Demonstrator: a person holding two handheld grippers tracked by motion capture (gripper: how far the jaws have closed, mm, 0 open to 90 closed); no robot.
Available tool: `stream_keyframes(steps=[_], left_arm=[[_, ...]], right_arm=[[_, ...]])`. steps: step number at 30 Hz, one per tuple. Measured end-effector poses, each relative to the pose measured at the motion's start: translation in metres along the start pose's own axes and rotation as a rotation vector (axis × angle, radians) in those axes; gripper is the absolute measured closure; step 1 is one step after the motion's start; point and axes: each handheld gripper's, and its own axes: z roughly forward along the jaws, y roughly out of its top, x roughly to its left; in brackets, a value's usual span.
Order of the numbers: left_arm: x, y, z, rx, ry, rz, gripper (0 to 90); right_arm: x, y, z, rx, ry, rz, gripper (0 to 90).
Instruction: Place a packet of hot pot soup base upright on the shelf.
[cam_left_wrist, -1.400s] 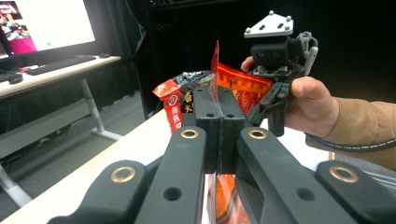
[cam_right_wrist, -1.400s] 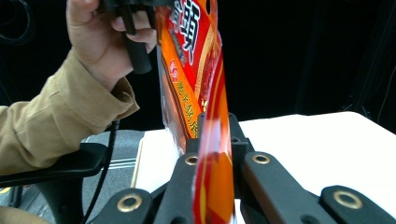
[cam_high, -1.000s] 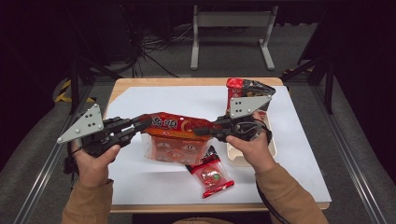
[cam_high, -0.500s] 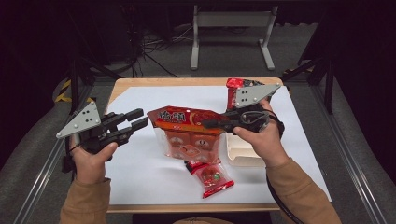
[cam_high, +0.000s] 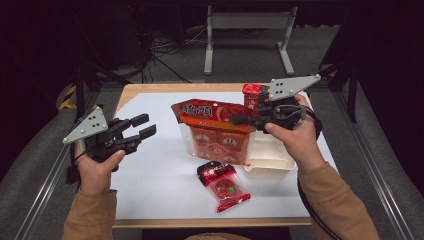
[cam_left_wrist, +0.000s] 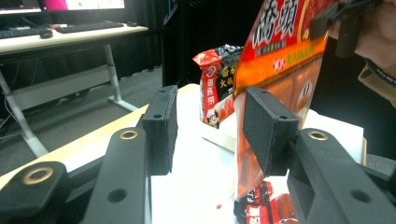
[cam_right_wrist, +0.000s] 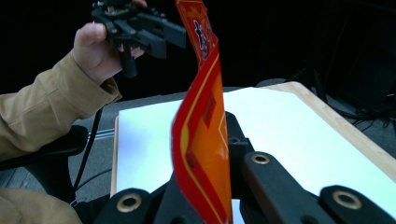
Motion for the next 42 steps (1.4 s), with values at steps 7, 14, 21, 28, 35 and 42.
stream_keyframes(steps=[7, 14, 21, 28, 35, 42], left_arm=[[0.003, -0.002, 0.002, 0.017, 0.011, -0.001, 52.6], [0.007, -0.007, 0.004, 0.036, 0.015, -0.008, 49.2], [0.010, -0.010, 0.008, 0.056, 0.013, -0.014, 46.2], [0.012, -0.012, 0.008, 0.063, 0.017, -0.017, 45.7], [0.014, -0.014, 0.009, 0.077, 0.018, -0.022, 44.9], [0.016, -0.015, 0.010, 0.082, 0.021, -0.023, 44.1]], right_arm=[[-0.006, 0.004, -0.016, -0.018, -0.027, 0.008, 89.8], [-0.013, 0.004, -0.032, -0.040, -0.056, 0.015, 89.8], [-0.021, 0.002, -0.047, -0.056, -0.090, 0.021, 89.8], [-0.028, -0.001, -0.061, -0.064, -0.127, 0.030, 89.8], [-0.035, -0.005, -0.073, -0.069, -0.163, 0.045, 89.8], [-0.039, -0.009, -0.081, -0.078, -0.192, 0.058, 89.8]])
